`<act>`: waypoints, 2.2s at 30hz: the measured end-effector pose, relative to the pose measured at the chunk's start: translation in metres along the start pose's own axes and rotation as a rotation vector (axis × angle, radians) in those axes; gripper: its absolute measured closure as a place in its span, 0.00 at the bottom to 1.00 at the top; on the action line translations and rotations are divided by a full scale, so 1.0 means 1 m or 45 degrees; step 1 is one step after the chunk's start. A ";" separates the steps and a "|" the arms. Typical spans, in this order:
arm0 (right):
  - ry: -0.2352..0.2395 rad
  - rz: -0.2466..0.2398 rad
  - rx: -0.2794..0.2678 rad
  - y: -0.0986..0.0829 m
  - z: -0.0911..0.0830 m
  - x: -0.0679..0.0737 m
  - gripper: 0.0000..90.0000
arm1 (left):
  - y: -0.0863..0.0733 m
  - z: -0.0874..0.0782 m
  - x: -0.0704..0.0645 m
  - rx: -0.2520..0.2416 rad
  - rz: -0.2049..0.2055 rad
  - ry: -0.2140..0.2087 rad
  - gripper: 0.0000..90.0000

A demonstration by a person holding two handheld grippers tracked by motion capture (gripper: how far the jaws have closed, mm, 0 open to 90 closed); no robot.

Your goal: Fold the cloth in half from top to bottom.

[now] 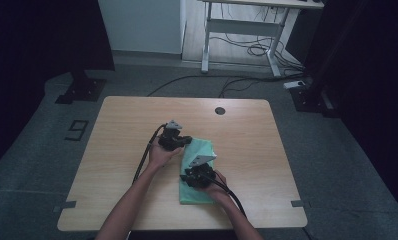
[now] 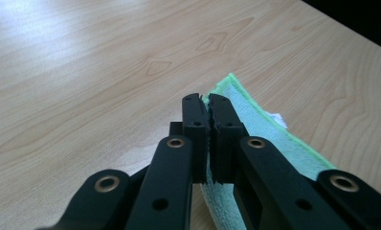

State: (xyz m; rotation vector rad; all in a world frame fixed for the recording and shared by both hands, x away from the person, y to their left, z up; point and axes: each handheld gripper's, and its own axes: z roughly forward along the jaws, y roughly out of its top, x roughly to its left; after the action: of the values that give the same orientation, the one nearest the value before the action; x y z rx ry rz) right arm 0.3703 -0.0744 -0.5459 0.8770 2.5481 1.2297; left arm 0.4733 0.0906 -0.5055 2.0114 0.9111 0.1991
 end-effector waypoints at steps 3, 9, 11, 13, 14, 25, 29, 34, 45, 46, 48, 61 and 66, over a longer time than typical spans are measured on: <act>0.003 0.032 -0.020 -0.002 0.003 -0.003 0.72 | 0.001 -0.003 -0.002 -0.015 0.014 -0.018 0.96; 0.003 0.038 -0.027 -0.002 0.003 -0.003 0.72 | 0.001 -0.007 -0.007 -0.027 0.038 -0.044 0.96; 0.003 0.037 -0.028 -0.003 0.003 -0.003 0.72 | 0.001 -0.009 -0.009 -0.034 0.041 -0.050 0.96; 0.001 0.038 -0.029 -0.003 0.003 -0.003 0.72 | 0.001 -0.010 -0.010 -0.034 0.044 -0.055 0.96; 0.001 0.038 -0.031 -0.003 0.003 -0.003 0.72 | 0.000 -0.011 -0.011 -0.035 0.048 -0.056 0.96; -0.005 0.037 -0.041 -0.004 0.003 -0.001 0.70 | -0.001 -0.014 -0.016 -0.032 0.067 -0.059 0.96; -0.002 0.036 -0.044 -0.004 0.003 -0.002 0.70 | -0.001 -0.016 -0.020 -0.041 0.075 -0.061 0.96; 0.000 0.032 -0.046 -0.005 0.003 -0.001 0.69 | -0.001 -0.018 -0.023 -0.044 0.078 -0.057 0.96; -0.011 0.029 -0.049 -0.005 0.004 -0.001 0.68 | -0.005 -0.028 -0.030 -0.049 0.094 -0.058 0.96; -0.012 0.028 -0.049 -0.005 0.004 -0.001 0.68 | -0.006 -0.029 -0.031 -0.049 0.094 -0.059 0.96; -0.011 0.028 -0.049 -0.005 0.004 -0.001 0.68 | -0.007 -0.030 -0.033 -0.054 0.093 -0.066 0.96; -0.027 0.007 -0.079 -0.007 -0.002 0.001 0.56 | -0.010 -0.031 -0.041 -0.058 0.117 -0.041 0.96; -0.044 0.036 -0.178 -0.012 -0.028 -0.007 0.53 | -0.010 -0.029 -0.039 -0.066 0.109 -0.048 0.96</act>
State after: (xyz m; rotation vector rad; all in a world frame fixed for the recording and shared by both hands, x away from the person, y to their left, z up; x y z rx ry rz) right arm 0.3597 -0.1026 -0.5372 0.8976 2.3972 1.3695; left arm 0.4272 0.0872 -0.4885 2.0014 0.7889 0.2292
